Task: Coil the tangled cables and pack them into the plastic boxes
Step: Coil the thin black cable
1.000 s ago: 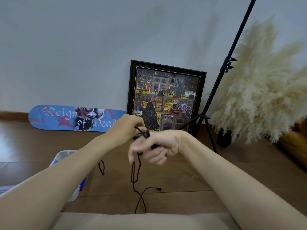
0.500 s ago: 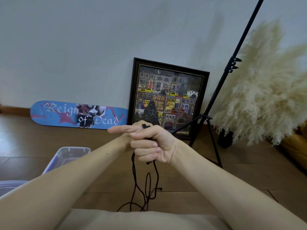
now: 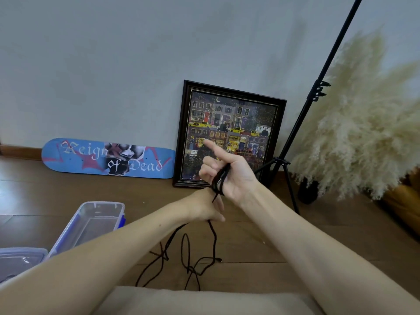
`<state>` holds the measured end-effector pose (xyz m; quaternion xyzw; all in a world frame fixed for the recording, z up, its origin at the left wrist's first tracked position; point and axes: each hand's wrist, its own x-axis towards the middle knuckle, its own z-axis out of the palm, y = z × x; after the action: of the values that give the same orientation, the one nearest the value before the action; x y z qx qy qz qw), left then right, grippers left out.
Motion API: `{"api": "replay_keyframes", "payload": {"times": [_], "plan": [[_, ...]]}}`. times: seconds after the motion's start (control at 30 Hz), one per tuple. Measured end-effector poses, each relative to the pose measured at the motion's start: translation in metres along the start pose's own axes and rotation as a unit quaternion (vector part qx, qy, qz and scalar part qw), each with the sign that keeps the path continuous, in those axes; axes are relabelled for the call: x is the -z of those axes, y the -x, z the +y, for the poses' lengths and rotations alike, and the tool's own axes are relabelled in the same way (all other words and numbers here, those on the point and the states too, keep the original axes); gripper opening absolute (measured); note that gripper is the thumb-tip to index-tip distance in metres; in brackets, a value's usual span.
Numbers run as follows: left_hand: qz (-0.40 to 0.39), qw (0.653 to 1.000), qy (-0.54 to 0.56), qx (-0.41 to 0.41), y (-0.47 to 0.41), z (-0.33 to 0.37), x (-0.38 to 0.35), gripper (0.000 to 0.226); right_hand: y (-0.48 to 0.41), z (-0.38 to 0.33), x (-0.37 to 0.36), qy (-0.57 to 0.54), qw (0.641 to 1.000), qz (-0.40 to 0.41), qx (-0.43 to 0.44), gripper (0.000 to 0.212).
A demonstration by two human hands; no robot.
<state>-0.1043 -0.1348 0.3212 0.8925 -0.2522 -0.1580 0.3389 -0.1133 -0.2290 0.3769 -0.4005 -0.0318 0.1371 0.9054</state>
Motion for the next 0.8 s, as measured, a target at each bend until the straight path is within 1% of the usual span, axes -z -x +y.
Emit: {"api": "replay_keyframes", "payload": {"times": [0.03, 0.1, 0.17, 0.2, 0.23, 0.27, 0.3, 0.37, 0.4, 0.47, 0.53, 0.57, 0.63, 0.67, 0.7, 0.8], "plan": [[-0.009, 1.0, -0.001, -0.005, 0.001, 0.004, -0.001, 0.039, -0.003, -0.003, 0.006, 0.022, 0.999, 0.035, 0.032, 0.041], [-0.03, 0.999, -0.019, -0.022, 0.002, 0.01, -0.004, 0.043, -0.008, -0.008, 0.018, 0.073, 0.991, 0.076, 0.076, 0.053], [-0.045, 0.998, -0.022, -0.026, 0.003, 0.014, -0.003, 0.039, -0.012, -0.012, 0.026, 0.168, 0.974, 0.107, 0.108, 0.059], [-0.041, 0.998, -0.026, -0.026, 0.001, 0.014, -0.001, 0.035, -0.013, -0.013, 0.029, 0.23, 0.959, 0.115, 0.123, 0.059], [-0.034, 0.999, -0.031, -0.025, 0.001, 0.014, 0.001, 0.03, -0.013, -0.014, 0.031, 0.298, 0.937, 0.119, 0.138, 0.057], [-0.033, 0.999, -0.028, -0.019, 0.0, 0.013, 0.002, 0.026, -0.013, -0.015, 0.032, 0.373, 0.907, 0.12, 0.153, 0.056], [-0.031, 0.999, -0.026, -0.013, 0.0, 0.011, 0.005, 0.024, -0.013, -0.015, 0.034, 0.447, 0.87, 0.123, 0.165, 0.056], [-0.027, 0.999, -0.041, -0.011, 0.0, 0.009, 0.01, 0.03, -0.013, -0.015, 0.038, 0.561, 0.798, 0.129, 0.178, 0.056], [-0.02, 0.998, -0.049, -0.02, 0.0, 0.008, 0.014, 0.032, -0.012, -0.014, 0.04, 0.593, 0.776, 0.128, 0.174, 0.056], [-0.008, 0.998, -0.049, -0.045, 0.003, 0.007, 0.022, 0.036, -0.011, -0.013, 0.044, 0.644, 0.743, 0.125, 0.136, 0.056], [0.002, 0.996, -0.051, -0.072, 0.006, 0.004, 0.031, 0.042, -0.008, -0.012, 0.048, 0.707, 0.692, 0.122, 0.074, 0.059], [0.013, 0.995, -0.058, -0.084, 0.006, 0.002, 0.034, 0.045, -0.007, -0.011, 0.049, 0.733, 0.669, 0.12, 0.033, 0.06], [0.055, 0.992, -0.06, -0.098, 0.004, -0.004, 0.041, 0.049, -0.002, -0.01, 0.048, 0.771, 0.623, 0.107, -0.077, 0.059], [0.08, 0.991, -0.048, -0.096, 0.004, -0.008, 0.044, 0.047, -0.001, -0.01, 0.046, 0.779, 0.606, 0.098, -0.126, 0.063], [0.104, 0.989, -0.038, -0.094, 0.005, -0.012, 0.046, 0.045, 0.0, -0.009, 0.045, 0.773, 0.608, 0.088, -0.158, 0.07], [0.155, 0.983, -0.042, -0.087, 0.004, -0.021, 0.05, 0.041, 0.0, -0.01, 0.035, 0.696, 0.687, 0.035, -0.204, 0.08]]}}
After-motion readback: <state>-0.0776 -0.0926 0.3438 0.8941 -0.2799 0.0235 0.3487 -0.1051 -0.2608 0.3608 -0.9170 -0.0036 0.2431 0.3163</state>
